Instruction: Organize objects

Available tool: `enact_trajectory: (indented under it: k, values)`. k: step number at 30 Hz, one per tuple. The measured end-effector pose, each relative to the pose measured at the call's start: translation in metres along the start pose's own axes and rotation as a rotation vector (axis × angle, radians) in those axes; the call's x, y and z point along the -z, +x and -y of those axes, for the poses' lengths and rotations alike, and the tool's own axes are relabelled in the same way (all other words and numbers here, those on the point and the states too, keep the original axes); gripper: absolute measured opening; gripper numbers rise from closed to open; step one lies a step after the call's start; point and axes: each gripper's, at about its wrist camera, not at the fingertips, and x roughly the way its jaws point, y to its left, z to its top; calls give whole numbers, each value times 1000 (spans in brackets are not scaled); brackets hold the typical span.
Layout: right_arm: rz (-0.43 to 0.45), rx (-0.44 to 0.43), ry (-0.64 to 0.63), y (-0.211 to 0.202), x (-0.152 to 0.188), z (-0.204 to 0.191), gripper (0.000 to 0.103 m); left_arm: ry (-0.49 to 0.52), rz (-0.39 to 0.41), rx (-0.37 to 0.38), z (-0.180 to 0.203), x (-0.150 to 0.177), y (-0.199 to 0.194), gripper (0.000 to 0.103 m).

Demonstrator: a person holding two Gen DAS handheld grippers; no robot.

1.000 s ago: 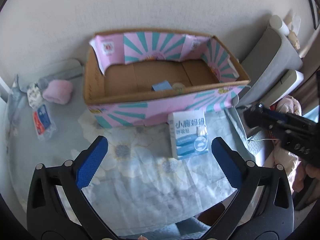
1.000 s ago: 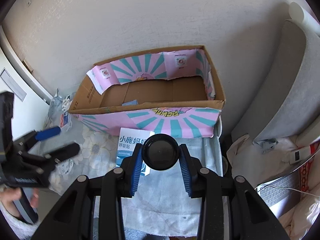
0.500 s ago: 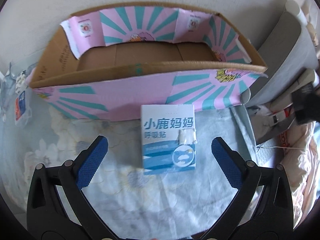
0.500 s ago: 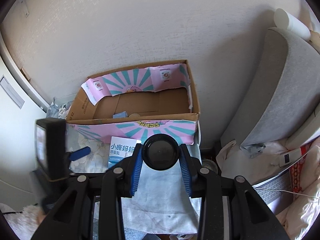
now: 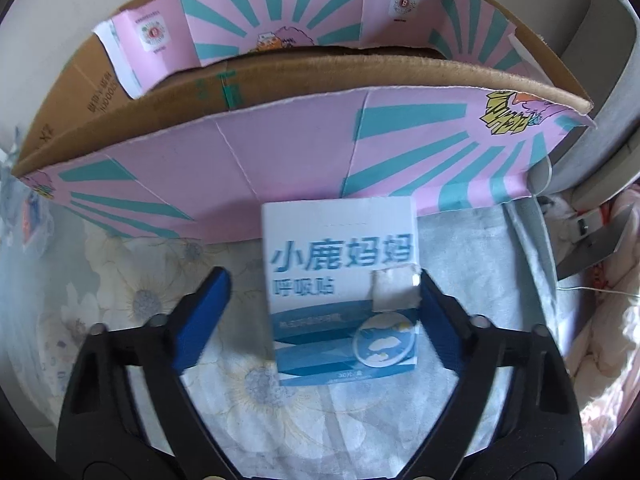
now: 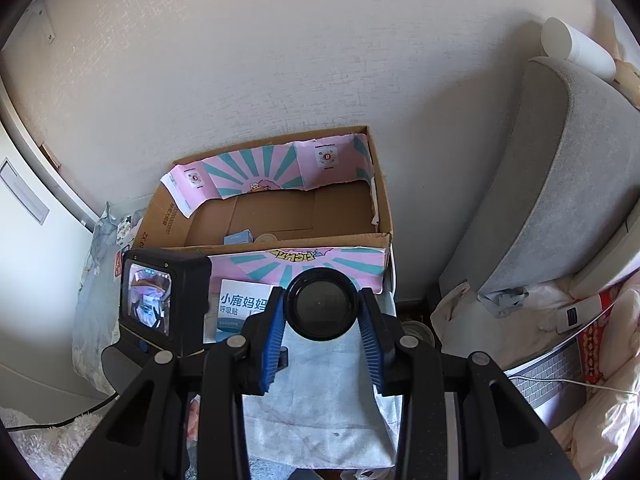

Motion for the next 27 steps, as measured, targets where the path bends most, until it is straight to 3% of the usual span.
enact_trajectory:
  k: [2,14,27]
  values:
    - [2,-2,-4,-1,-1,-2,33,0,-7,17,0,0,1,67]
    - [10,-6,-36,-12,5,-16,33,-15,28,72,-14,9,-22,67]
    - [48,-18,-83,-46,14,-45,33,-7,175,112,-39,24,-124,67]
